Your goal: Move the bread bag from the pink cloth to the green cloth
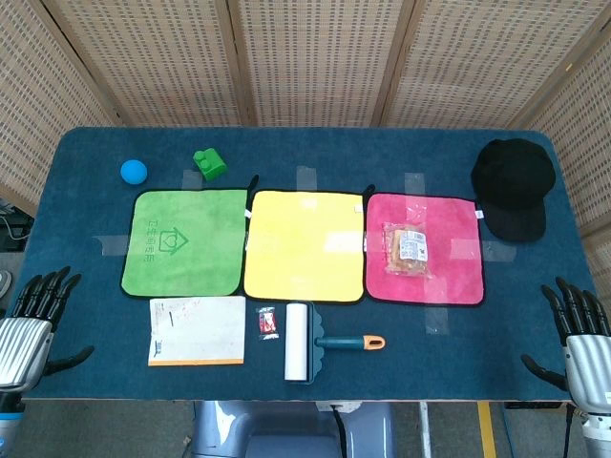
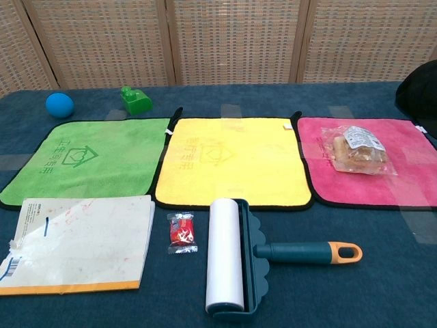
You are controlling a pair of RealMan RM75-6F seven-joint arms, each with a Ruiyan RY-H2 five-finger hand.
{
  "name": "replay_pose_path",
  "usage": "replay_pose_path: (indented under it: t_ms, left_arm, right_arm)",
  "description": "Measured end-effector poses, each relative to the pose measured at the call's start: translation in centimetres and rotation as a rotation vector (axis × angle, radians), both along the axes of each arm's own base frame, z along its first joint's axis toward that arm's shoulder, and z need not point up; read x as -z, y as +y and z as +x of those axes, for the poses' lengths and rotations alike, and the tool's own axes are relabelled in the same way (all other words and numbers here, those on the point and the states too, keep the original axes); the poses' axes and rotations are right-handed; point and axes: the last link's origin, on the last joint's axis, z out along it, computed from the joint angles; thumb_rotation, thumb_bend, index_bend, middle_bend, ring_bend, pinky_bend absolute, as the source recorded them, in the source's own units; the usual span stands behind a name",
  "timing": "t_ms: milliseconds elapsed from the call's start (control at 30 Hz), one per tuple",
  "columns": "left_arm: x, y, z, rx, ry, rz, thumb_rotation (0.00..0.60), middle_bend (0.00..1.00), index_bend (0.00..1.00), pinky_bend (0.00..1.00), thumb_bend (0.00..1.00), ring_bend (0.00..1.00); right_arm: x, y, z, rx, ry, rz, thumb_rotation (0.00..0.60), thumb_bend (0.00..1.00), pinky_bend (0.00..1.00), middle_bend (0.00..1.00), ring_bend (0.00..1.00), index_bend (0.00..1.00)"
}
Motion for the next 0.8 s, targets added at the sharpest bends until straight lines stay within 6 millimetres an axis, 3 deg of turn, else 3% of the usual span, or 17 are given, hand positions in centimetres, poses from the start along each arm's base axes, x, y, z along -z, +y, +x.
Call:
replay_pose_path:
  t_ms: [267,300,433,533,700,800]
  left_arm:
    - [0.4,0.1,0.0,0.0,0.008,-0.014,0.6,0.0,0.0,0.0,0.0,0.0]
    - [0.4,0.2,0.0,-0.002,0.007,-0.014,0.6,0.0,0.0,0.0,0.0,0.0]
    - [0.6,0.7,-0.1,-0.016,0.009,-0.021,0.6,0.0,0.0,0.0,0.0,0.0]
    - [0.9,1.2,-0.2,-0.03,0.015,-0.031,0.6,0.0,0.0,0.0,0.0,0.0]
    - [1.3,1.9,-0.4,-0.047,0.022,-0.041,0.6,0.0,0.0,0.0,0.0,0.0]
    - [1.4,2.2,-0.4,-0.056,0.023,-0.045,0.6,0.0,0.0,0.0,0.0,0.0]
  right_arm:
    - [0.3,-0.4,-0.3,0.019,-0.024,0.026,0.6,0.04,0.0,0.0,0.0,0.02]
    - [0.4,-0.5,-0.3,0.02,-0.033,0.034,0.6,0.13,0.0,0.0,0.0,0.02]
    - [1.3,-1.9,-0.3,0.025,-0.109,0.107,0.6,0.75,0.0,0.0,0.0,0.06]
    - [2.2,-3.5,-0.2,0.043,-0.176,0.187,0.6,0.98,0.0,0.0,0.0,0.08]
    - [4.2,-7.6,0.0,0.129,-0.281,0.342,0.6,1.0,0.0,0.0,0.0,0.08]
    - [5.1,-10.2,0.1,0.191,-0.33,0.396,0.6,1.0,0.05,0.0,0.0,0.07]
